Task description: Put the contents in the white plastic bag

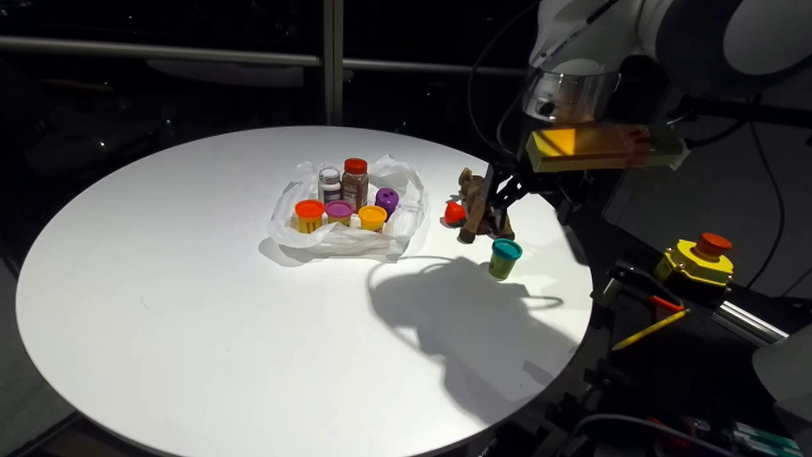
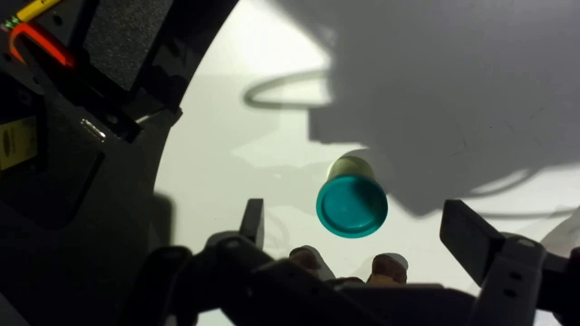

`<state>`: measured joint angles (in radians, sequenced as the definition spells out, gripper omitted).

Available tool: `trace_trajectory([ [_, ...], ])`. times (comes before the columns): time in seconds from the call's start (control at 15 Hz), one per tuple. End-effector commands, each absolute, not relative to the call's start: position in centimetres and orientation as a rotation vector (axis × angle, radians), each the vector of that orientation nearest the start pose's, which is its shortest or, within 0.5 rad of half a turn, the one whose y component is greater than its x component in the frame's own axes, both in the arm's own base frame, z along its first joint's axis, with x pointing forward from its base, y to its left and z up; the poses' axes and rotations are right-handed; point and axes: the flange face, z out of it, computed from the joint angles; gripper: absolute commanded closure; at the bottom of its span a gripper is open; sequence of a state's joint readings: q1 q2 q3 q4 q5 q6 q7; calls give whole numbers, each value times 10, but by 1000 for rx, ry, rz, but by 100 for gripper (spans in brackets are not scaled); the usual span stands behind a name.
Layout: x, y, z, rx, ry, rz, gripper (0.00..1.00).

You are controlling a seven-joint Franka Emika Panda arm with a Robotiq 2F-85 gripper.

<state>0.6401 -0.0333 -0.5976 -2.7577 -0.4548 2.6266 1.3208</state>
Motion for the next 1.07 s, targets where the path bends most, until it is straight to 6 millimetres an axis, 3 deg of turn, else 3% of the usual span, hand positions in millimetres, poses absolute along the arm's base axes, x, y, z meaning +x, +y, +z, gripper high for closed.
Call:
trace_trajectory([
  [0.0, 381, 41, 183, -3094, 1346, -45, 0],
  [0.27, 388, 45, 155, -3130, 1355, -87, 0],
  [0.93, 406, 19, 136, -3041, 1603, -257, 0],
  [1.0, 408, 19, 134, -3036, 1618, -263, 15],
])
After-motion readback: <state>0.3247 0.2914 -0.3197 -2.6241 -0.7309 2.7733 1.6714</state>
